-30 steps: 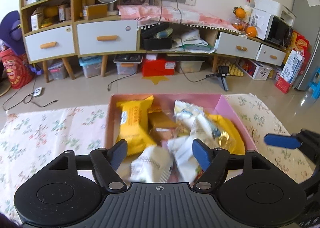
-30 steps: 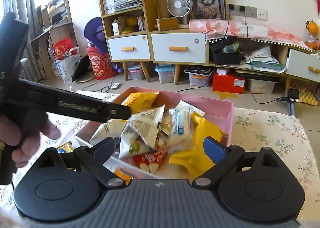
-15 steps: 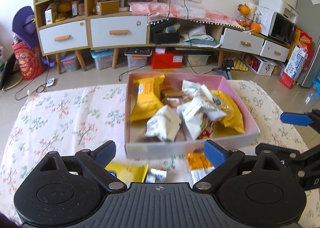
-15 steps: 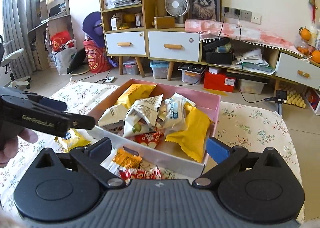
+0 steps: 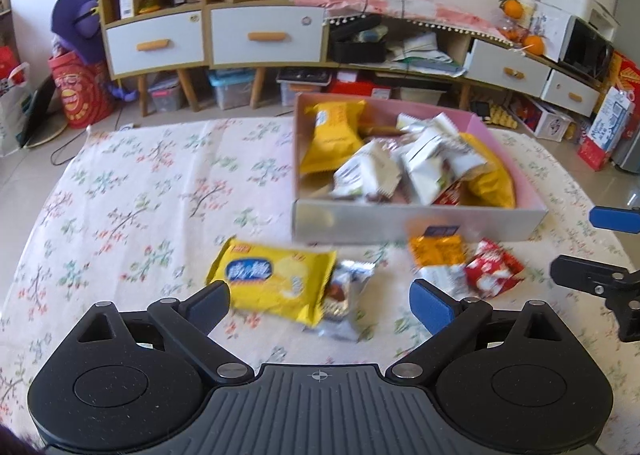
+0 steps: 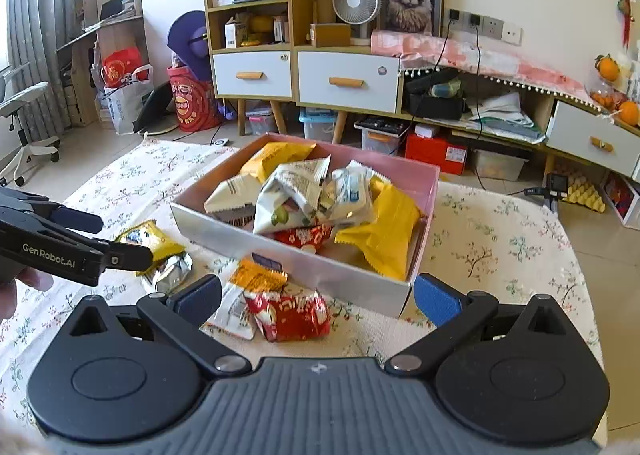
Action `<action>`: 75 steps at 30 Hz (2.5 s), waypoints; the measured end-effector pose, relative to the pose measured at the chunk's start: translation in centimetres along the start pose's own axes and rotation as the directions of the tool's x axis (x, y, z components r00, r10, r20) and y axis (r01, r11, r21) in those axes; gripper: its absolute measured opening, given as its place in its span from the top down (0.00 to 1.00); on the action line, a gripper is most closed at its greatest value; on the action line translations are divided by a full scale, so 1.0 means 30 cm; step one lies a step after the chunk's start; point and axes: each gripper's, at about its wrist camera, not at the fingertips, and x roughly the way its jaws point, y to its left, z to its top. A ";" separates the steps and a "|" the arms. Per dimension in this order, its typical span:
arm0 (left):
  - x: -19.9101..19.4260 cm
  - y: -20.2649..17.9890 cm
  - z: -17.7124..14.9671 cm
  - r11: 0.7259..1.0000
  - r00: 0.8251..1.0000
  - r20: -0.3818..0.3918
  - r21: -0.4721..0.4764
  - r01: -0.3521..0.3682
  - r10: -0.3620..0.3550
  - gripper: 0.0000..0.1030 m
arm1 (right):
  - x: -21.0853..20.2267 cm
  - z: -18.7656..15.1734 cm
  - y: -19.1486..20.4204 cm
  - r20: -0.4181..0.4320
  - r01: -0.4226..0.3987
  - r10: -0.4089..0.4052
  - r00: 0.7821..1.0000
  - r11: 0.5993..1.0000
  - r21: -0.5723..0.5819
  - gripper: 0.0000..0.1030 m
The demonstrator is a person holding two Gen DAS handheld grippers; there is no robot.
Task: Organize snacks
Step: 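Move the left gripper to the yellow cracker pack while the right approaches the red pack, then grasp the yellow cracker pack with the left gripper while the right grasps the red pack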
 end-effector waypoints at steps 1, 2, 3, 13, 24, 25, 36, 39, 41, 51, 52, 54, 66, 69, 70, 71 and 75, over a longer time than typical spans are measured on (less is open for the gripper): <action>0.005 0.010 -0.013 1.000 1.000 -0.008 -0.009 -0.008 0.008 0.05 | 0.005 -0.010 0.001 -0.006 -0.002 0.002 1.000 1.000 -0.002 0.00; 0.012 0.022 -0.023 1.000 1.000 -0.019 -0.024 -0.017 0.016 0.05 | 0.006 -0.019 0.003 -0.013 -0.003 0.003 1.000 1.000 -0.004 0.00; 0.018 0.033 -0.033 0.999 0.999 -0.031 -0.047 -0.027 0.025 0.05 | 0.013 -0.029 0.004 -0.021 -0.002 0.002 1.000 1.000 -0.004 0.00; 0.074 0.076 -0.028 0.976 0.992 -0.038 -0.182 -0.121 0.116 0.05 | 0.061 -0.065 0.046 -0.071 -0.008 0.005 0.997 0.999 -0.051 0.00; 0.189 0.010 0.039 0.939 0.961 -0.035 -0.208 -0.275 0.274 0.05 | 0.102 -0.050 0.047 -0.069 -0.007 0.004 0.998 0.999 -0.038 0.00; 0.195 0.000 0.039 0.937 0.956 -0.030 -0.194 -0.291 0.291 0.05 | 0.108 -0.050 0.049 -0.070 -0.007 0.004 0.998 0.999 -0.039 0.00; 0.165 0.046 0.014 0.951 0.959 -0.042 -0.130 -0.282 0.279 0.05 | 0.141 -0.065 0.028 -0.085 0.040 -0.046 0.995 0.997 -0.068 0.00; 0.140 0.093 -0.004 0.951 0.961 -0.055 -0.136 -0.276 0.271 0.06 | 0.148 -0.074 0.016 -0.096 0.056 -0.063 0.993 0.996 -0.068 0.00; 0.123 0.126 -0.014 0.953 0.964 -0.066 -0.151 -0.264 0.257 0.06 | 0.156 -0.078 0.009 -0.109 0.062 -0.068 0.992 0.996 -0.061 0.00; 0.053 0.245 -0.049 0.951 0.973 -0.100 -0.214 -0.226 0.208 0.06 | 0.149 -0.083 0.024 -0.122 0.048 -0.056 0.991 0.996 -0.074 0.00; 0.050 0.254 -0.046 0.955 0.979 -0.087 -0.216 -0.201 0.186 0.06 | 0.151 -0.083 0.026 -0.121 0.046 -0.055 0.991 0.996 -0.076 0.00; 0.056 0.261 -0.044 0.966 0.984 -0.084 -0.195 -0.169 0.155 0.05 | 0.154 -0.080 0.035 -0.121 0.040 -0.049 0.991 0.996 -0.077 0.00; 0.050 0.309 -0.065 0.997 0.996 -0.037 0.000 0.078 -0.078 0.04 | 0.171 -0.068 0.062 -0.118 0.010 -0.021 0.993 0.995 -0.095 0.00; 0.052 0.319 -0.081 0.994 0.993 -0.049 0.016 0.108 -0.107 0.04 | 0.176 -0.067 0.058 -0.117 0.005 -0.016 0.993 0.996 -0.089 0.00; 0.055 0.320 -0.086 0.992 0.991 -0.055 0.025 0.120 -0.118 0.04 | 0.180 -0.066 0.056 -0.117 0.003 -0.013 0.993 0.996 -0.084 0.00; 0.056 0.317 -0.091 0.991 0.991 -0.058 0.036 0.126 -0.124 0.04 | 0.180 -0.067 0.052 -0.118 0.000 -0.009 0.993 0.997 -0.079 0.00; 0.073 0.296 -0.107 0.987 0.989 -0.076 0.081 0.136 -0.130 0.04 | 0.192 -0.063 0.047 -0.120 -0.012 0.005 0.993 0.998 -0.055 0.01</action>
